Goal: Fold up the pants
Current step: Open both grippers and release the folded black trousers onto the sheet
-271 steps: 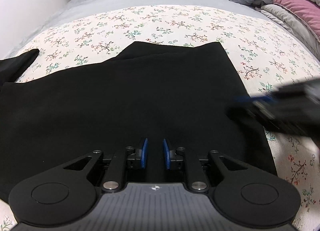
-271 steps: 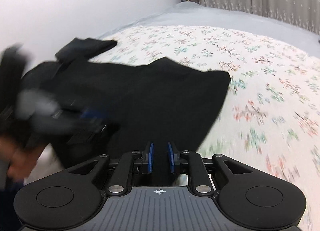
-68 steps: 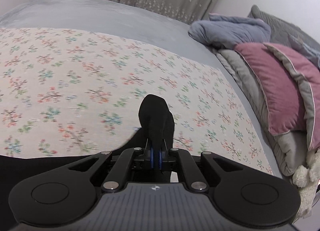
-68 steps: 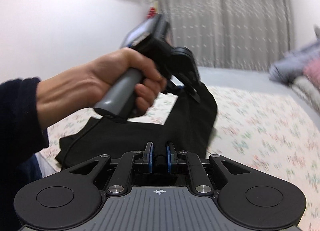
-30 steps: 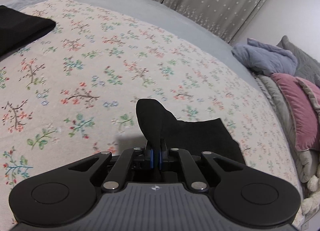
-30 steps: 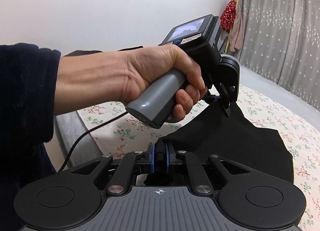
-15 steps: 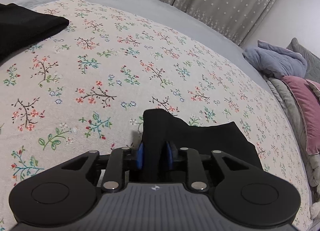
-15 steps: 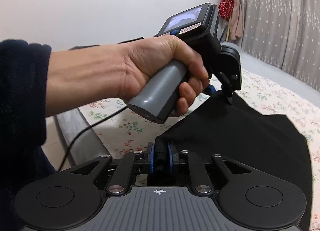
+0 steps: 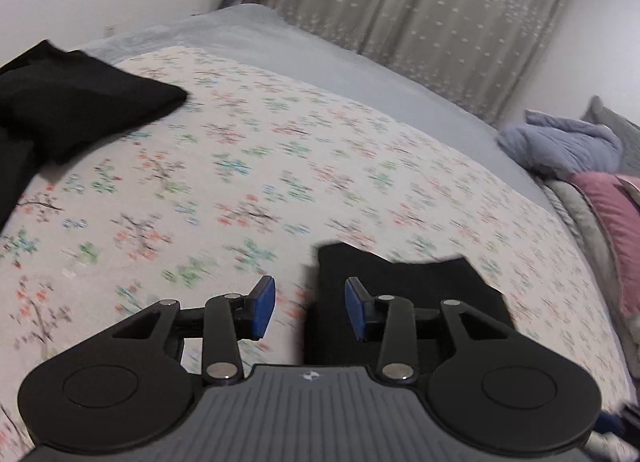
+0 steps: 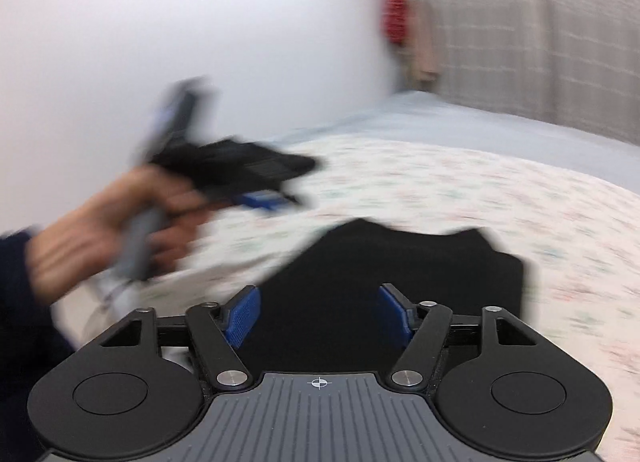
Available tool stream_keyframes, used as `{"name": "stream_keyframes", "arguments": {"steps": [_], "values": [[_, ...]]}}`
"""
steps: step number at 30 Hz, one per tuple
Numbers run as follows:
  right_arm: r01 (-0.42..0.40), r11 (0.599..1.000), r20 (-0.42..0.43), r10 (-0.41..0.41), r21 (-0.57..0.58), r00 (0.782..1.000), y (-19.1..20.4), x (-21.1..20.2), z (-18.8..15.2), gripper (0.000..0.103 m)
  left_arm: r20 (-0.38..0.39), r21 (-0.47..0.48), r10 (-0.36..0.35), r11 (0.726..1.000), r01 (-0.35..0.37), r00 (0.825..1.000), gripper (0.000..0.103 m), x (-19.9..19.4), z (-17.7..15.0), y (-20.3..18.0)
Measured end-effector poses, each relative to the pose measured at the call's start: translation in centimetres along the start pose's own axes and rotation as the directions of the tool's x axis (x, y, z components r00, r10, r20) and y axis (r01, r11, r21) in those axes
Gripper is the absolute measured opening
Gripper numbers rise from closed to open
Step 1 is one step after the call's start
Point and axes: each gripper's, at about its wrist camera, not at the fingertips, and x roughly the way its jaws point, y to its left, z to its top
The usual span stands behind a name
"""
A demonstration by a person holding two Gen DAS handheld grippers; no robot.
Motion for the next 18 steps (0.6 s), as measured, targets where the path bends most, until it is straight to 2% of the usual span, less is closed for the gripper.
{"name": "stream_keyframes", "arguments": {"steps": [2,5,8,12,16,18], "values": [[0.044,0.996,-0.038,-0.041,0.073,0.998,-2.7,0.5,0.1,0.026,0.001,0.029,-0.023,0.999,0.023,1.0,0.055,-0.4,-0.9,-1.8],[0.111,0.985,-0.106,-0.098,0.129,0.99,-5.2,1.5,-0.8,0.024,0.002,0.101,-0.038,0.994,0.037,0.999,0.055,-0.6,-2.3,-4.4],[0.119,0.981,-0.155,-0.095,0.154,0.983,-5.9,2.8,-1.7,0.024,-0.008,0.179,-0.032,0.983,0.033,0.999,0.056,0.1,-3.8,-6.0],[0.146,0.979,-0.218,-0.113,0.141,0.969,-6.0,5.0,-2.6,0.025,-0.076,0.195,0.029,0.981,-0.014,0.997,0.056,2.5,-5.4,-5.8],[0.152,0.979,-0.222,-0.119,0.138,0.968,-6.5,5.5,-3.5,0.024,-0.069,0.275,0.119,0.957,-0.095,0.991,0.056,3.2,-6.4,-6.3],[0.155,0.978,-0.219,-0.122,0.14,0.968,-6.5,5.5,-3.6,0.024,-0.077,0.272,0.141,0.955,-0.115,0.987,0.056,3.3,-6.3,-6.5]]}}
